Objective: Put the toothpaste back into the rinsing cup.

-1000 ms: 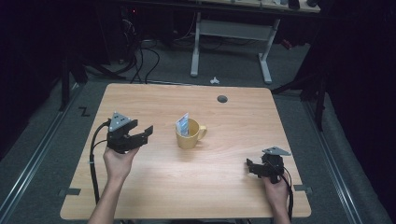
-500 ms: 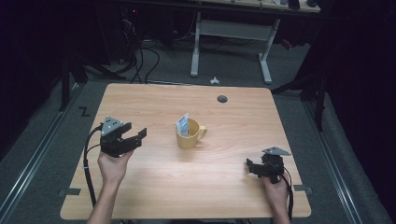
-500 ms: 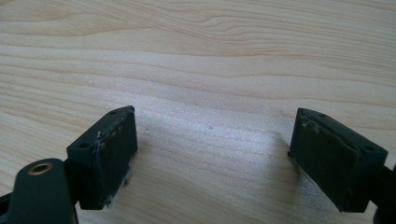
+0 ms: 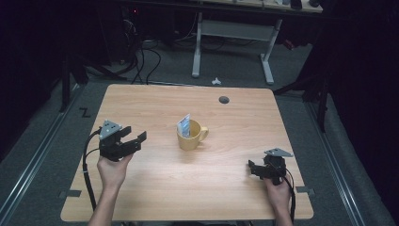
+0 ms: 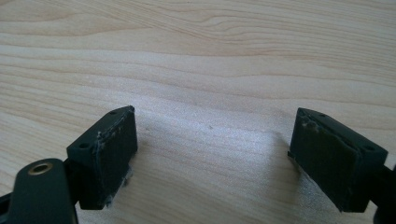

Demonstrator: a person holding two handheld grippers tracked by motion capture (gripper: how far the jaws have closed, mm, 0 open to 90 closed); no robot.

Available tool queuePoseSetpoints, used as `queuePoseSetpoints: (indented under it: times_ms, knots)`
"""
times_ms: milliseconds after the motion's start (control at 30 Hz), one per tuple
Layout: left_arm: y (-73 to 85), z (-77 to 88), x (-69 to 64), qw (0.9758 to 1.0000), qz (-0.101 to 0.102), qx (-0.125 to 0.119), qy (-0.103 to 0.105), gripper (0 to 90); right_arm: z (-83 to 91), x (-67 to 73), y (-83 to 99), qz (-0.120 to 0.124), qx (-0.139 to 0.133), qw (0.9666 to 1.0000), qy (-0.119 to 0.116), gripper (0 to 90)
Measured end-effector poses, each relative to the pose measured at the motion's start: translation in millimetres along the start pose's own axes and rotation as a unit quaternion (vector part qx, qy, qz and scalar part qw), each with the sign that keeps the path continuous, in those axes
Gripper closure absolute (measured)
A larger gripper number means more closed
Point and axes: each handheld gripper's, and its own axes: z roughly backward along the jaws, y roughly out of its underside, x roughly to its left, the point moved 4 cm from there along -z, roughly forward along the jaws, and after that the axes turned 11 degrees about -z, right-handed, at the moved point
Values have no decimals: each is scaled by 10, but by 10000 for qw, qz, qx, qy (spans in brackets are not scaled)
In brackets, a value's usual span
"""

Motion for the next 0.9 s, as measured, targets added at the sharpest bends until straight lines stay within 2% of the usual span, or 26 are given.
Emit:
queuePoseSetpoints:
  times_ms: [700, 900]
  knots:
    - [184, 16, 32, 9999, 35, 98, -115, 360, 0, 0, 0, 0, -1, 10000, 1, 148]
    - [258, 4, 43, 9997, 53, 196, -138, 365, 0, 0, 0, 0, 0, 10000, 1, 148]
